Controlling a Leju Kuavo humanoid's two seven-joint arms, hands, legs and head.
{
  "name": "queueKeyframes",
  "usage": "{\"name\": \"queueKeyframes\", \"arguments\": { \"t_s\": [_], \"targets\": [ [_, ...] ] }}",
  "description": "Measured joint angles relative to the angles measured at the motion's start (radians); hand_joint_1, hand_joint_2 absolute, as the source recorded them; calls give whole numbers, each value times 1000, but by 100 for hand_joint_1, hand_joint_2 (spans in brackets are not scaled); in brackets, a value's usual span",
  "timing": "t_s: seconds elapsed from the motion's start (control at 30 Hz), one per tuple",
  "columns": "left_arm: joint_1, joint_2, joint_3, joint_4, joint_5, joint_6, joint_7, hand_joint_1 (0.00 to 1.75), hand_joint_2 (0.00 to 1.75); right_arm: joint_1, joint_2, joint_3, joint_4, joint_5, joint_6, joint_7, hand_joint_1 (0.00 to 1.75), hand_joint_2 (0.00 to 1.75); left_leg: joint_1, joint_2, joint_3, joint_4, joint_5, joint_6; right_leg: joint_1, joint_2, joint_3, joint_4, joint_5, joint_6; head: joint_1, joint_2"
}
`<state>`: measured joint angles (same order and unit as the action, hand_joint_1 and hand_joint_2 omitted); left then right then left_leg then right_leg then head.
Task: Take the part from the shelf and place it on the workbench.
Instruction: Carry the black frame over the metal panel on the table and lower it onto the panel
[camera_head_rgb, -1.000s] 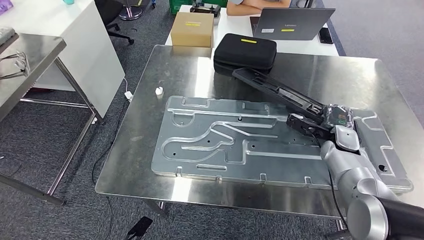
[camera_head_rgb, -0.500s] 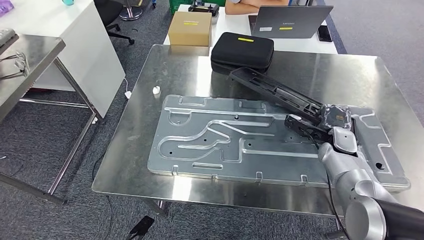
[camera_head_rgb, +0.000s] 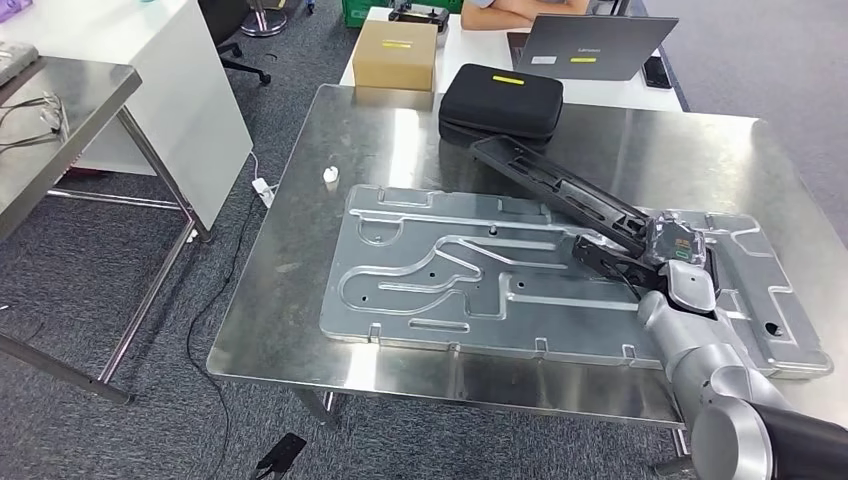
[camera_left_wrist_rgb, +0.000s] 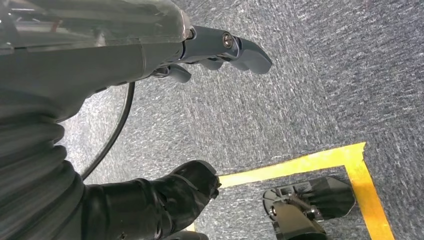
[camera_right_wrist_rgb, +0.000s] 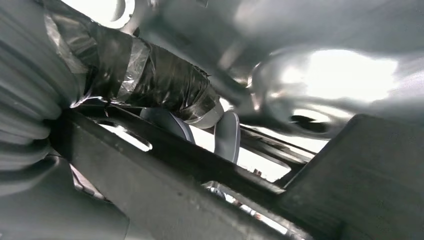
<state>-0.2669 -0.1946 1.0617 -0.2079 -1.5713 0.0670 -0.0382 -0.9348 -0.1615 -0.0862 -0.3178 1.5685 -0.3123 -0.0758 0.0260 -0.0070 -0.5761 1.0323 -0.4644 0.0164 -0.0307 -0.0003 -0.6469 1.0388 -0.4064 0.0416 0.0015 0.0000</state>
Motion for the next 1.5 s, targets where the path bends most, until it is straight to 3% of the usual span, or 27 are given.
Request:
{"name": "queueKeyframes", "arguments": {
  "t_s": [0.07, 0.13, 0.17, 0.2, 0.23, 0.3, 0.37, 0.43, 0.53, 0.57, 0.67, 0.7, 0.73, 0.8, 0.87, 0.93, 1.03, 1.07, 1.17, 1.2, 1.23, 1.3, 1.37, 1.4, 1.5],
  "targets": [
    [-1, 0, 0, 0, 0, 0, -1, 0, 175, -1, -3, 1, 0, -1, 2, -6, 175, 175, -1, 2, -3, -5, 8, 14, -1, -1, -35, 76, -49, 3, 0, 0],
    [0, 0, 0, 0, 1, 0, -3, 0, 175, 5, -5, 3, 1, -2, 8, -19, 175, 175, -7, 2, -8, -6, 10, 19, 2, -1, -96, 213, -114, 2, 0, 0],
    [1, 0, 0, 0, 2, 0, -4, 0, 175, 12, -6, 5, 2, -2, 15, -27, 175, 175, -10, 2, -9, -6, 11, 21, 5, 0, -118, 262, -129, 0, 0, 0],
    [1, 0, 0, 0, 2, 0, -5, 0, 175, 20, -6, 8, 2, -1, 22, -37, 175, 175, -13, 1, -9, -6, 10, 22, 8, 0, -123, 277, -125, -3, 0, 0],
    [1, 0, 0, 0, 2, 0, -6, 0, 175, 31, -6, 11, 2, -1, 29, -45, 175, 175, -16, 0, -7, -6, 9, 24, 12, 0, -107, 249, -102, -10, 0, 0],
    [1, -1, 0, 0, 2, -2, -12, 0, 175, 48, -8, 17, 3, -1, 31, -58, 175, 175, -20, -1, -1, -6, 7, 26, 22, -1, -37, 114, -43, -33, 0, 0],
    [-1, -2, 0, 0, 2, -6, -23, 0, 175, 57, -10, 20, 3, -2, 31, -71, 175, 175, -23, 0, 2, -6, 4, 22, 34, -3, 14, 12, -17, -55, 0, 0],
    [-4, -3, 0, 0, 10, -21, -43, 0, 175, 63, -14, 26, 3, -1, 35, -81, 175, 175, -21, 0, 5, -10, 2, 13, 42, -5, 24, -9, -19, -63, 0, 0],
    [-7, -3, 4, 0, 29, -45, -82, 0, 175, 70, -21, 34, 3, -2, 36, -93, 175, 175, -22, 1, 6, 8, -20, -1, 27, -9, 55, -45, -7, -69, -3, 0],
    [-8, -3, 5, 0, 31, -49, -89, 0, 175, 71, -23, 35, 3, -3, 35, -96, 175, 175, -22, 1, -8, 43, -42, -5, 21, -12, 65, -58, -2, -70, -4, 0],
    [-9, -4, 8, 0, 29, -54, -97, 0, 175, 73, -26, 35, 3, -5, 38, -102, 175, 175, -10, 1, -92, 214, -118, -22, 18, -16, 68, -64, 0, -71, -7, 0],
    [-9, -4, 8, 0, 29, -55, -99, 0, 175, 74, -26, 35, 3, -5, 39, -103, 131, 131, -5, 2, -107, 239, -119, -29, 16, -16, 67, -62, -1, -68, -7, 0],
    [-9, -4, 8, 0, 29, -57, -99, 0, 175, 74, -27, 35, 3, -5, 41, -103, 87, 87, 0, 2, -100, 222, -98, -35, 12, -16, 66, -60, -2, -64, -7, 0],
    [-9, -3, 8, 0, 28, -58, -100, 0, 175, 73, -28, 35, 3, -5, 44, -103, 0, 0, 10, 3, -43, 104, -32, -49, 3, -14, 64, -45, -10, -48, -7, 0],
    [-11, -4, 8, 1, 23, -58, -103, 0, 87, 70, -34, 35, 2, -5, 46, -103, 0, 0, 14, -1, 3, 9, 1, -48, 3, -12, 56, -24, -21, -28, -7, 0],
    [-11, -5, 8, 1, 20, -50, -103, 0, 0, 69, -39, 35, 1, -5, 45, -103, 0, 0, 10, -5, 7, -2, -2, -31, 6, -9, 50, -18, -22, -15, -6, 0],
    [-13, -5, 14, 1, 30, -32, -85, 0, 0, 69, -46, 35, 1, -5, 41, -104, 0, 0, 9, -1, 5, -4, 3, -8, 2, -5, 44, -6, -34, -3, -5, 0],
    [-14, -5, 17, 1, 32, -29, -78, 0, 0, 69, -49, 35, 1, -5, 39, -106, 0, 0, 9, 1, 5, -6, 6, 0, 1, -4, 27, 29, -56, -2, -5, 0],
    [-13, -4, 22, 1, 23, -21, -65, 0, 0, 69, -55, 35, 1, -5, 38, -109, 0, 0, 2, 4, 0, -7, 7, 11, 3, -3, -66, 223, -143, -2, -5, 0],
    [-12, -4, 23, 1, 20, -17, -61, 0, 0, 70, -56, 35, 1, -5, 38, -109, 0, 0, -1, 4, 0, -7, 7, 13, 4, -3, -86, 261, -147, -4, -4, 0],
    [-11, -3, 23, 1, 18, -13, -58, 0, 0, 70, -57, 35, 1, -5, 39, -110, 0, 0, -3, 3, 2, -7, 6, 15, 5, -3, -88, 263, -133, -8, -4, 0],
    [-11, -2, 24, 1, 13, -7, -53, 0, 0, 68, -59, 35, 1, -4, 42, -111, 0, 0, -5, 1, 7, -7, 2, 15, 10, -3, -40, 152, -62, -20, -4, 0],
    [-13, -2, 24, 1, 9, -4, -52, 0, 0, 65, -60, 35, 0, -4, 46, -115, 0, 0, -9, 1, 8, -7, -1, 10, 18, -2, 15, 32, -20, -30, -4, 0],
    [-14, -2, 24, 1, 8, -4, -52, 0, 0, 63, -60, 35, 0, -3, 47, -117, 0, 0, -10, 1, 7, -7, -1, 6, 22, -2, 26, 4, -17, -33, -5, 0],
    [-14, -2, 24, 1, 4, -3, -50, 0, 0, 61, -60, 35, -1, -3, 50, -122, 0, 0, -10, 1, 5, -9, -2, -9, 23, -4, 33, -13, -20, -40, -5, 0]
  ]
}}
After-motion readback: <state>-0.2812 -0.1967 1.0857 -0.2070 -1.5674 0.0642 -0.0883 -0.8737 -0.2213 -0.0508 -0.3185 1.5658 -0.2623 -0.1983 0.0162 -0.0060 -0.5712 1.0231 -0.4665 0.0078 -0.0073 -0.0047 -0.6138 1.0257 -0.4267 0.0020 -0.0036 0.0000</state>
